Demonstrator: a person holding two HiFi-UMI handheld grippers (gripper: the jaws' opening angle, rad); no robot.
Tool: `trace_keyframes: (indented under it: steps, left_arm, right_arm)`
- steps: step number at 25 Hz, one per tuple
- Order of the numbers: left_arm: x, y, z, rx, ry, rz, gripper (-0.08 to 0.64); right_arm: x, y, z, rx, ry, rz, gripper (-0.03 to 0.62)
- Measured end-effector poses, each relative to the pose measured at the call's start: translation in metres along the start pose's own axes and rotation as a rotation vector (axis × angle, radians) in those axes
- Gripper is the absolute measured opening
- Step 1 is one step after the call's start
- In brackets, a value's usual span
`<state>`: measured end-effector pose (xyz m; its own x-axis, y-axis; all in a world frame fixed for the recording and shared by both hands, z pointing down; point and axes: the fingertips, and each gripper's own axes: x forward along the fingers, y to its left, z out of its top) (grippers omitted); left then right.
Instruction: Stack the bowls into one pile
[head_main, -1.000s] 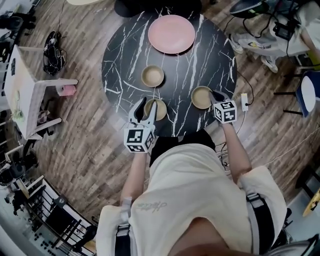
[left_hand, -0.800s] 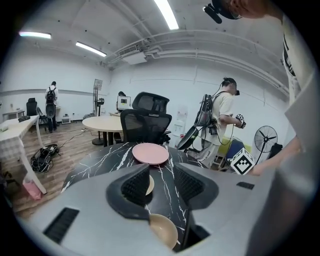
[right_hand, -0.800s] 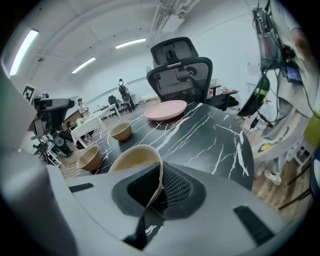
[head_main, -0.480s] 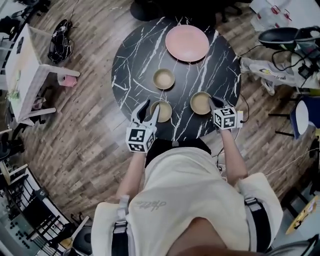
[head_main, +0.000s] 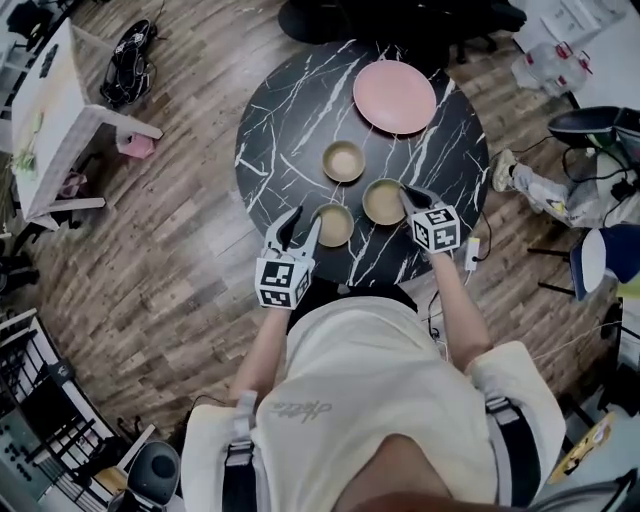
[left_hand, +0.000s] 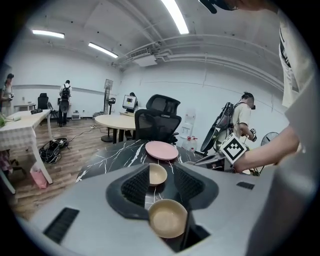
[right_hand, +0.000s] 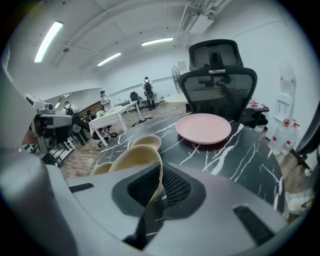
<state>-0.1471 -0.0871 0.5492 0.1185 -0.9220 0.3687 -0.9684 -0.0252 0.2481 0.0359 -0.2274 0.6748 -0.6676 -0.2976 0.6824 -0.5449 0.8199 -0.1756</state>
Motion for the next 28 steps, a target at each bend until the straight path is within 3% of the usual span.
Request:
trace_keyframes:
  steps: [11,28]
  left_arm:
    - [0.011,0.016,-0.008,-0.035,0.033,-0.039,0.169]
    - [0.033,0.055,-0.008,-0.056,0.081,-0.066,0.169]
  right_arm:
    - [0.043,0.021,0.046,-0.054,-0.002,0.041,0.021]
    - [0.104,0.025,0.074,-0.039,0.021,0.054,0.021]
